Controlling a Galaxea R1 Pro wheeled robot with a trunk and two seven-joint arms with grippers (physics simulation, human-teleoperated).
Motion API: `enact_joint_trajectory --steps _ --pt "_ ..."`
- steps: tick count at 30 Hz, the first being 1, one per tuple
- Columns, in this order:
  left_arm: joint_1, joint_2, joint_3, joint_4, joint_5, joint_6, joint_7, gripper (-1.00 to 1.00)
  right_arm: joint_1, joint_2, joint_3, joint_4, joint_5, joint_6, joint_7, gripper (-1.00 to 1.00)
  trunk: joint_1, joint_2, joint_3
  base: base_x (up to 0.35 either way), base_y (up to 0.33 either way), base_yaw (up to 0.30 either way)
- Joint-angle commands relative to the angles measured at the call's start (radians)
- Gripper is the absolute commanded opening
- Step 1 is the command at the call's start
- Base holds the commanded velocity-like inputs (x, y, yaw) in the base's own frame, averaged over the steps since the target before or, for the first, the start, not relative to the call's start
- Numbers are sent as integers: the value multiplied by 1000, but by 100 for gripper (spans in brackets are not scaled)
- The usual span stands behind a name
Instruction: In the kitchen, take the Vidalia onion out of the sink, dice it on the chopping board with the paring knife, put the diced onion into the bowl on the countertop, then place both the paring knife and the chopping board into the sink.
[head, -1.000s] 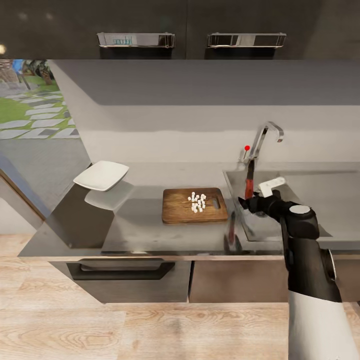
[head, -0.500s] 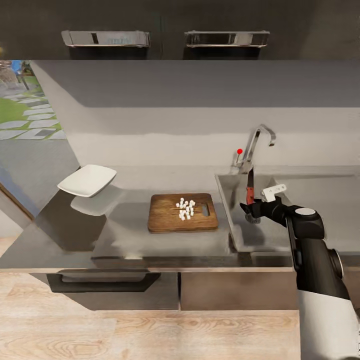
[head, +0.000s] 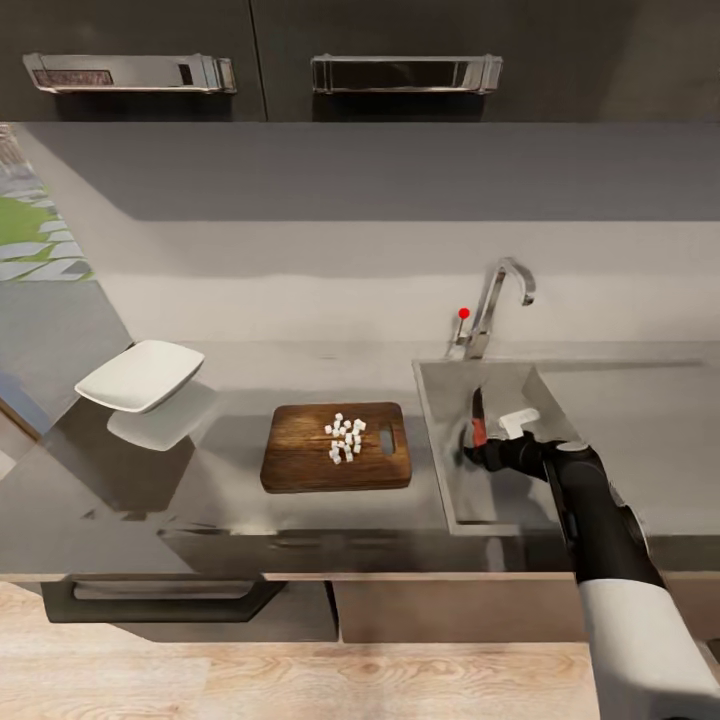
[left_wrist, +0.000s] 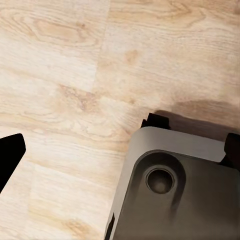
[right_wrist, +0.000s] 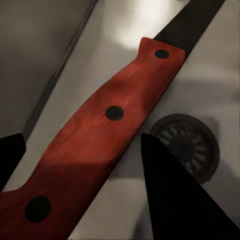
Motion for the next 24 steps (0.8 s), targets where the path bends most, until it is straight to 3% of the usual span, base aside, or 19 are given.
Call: enact_joint_trajectory --steps 1,5,12,13,24 --pt "0 0 -9 0 7 -3 4 100 -1 1 -1 15 10 -7 10 -100 0 -1 -1 5 -6 0" --pt "0 0 -9 0 7 -3 4 100 -1 2 -1 70 10 -20 10 -100 0 -1 -1 2 -2 0" --pt "0 2 -9 0 6 -3 4 100 -1 1 -3 165 11 -112 9 -100 0 -1 -1 0 0 0" --pt "0 2 -9 0 6 -3 4 100 -1 0 -4 167 12 -115 9 100 0 -1 -1 0 0 0" --pt "0 3 -9 5 5 -4 4 100 -1 -6 -10 161 13 -120 10 100 0 -1 -1 0 0 0"
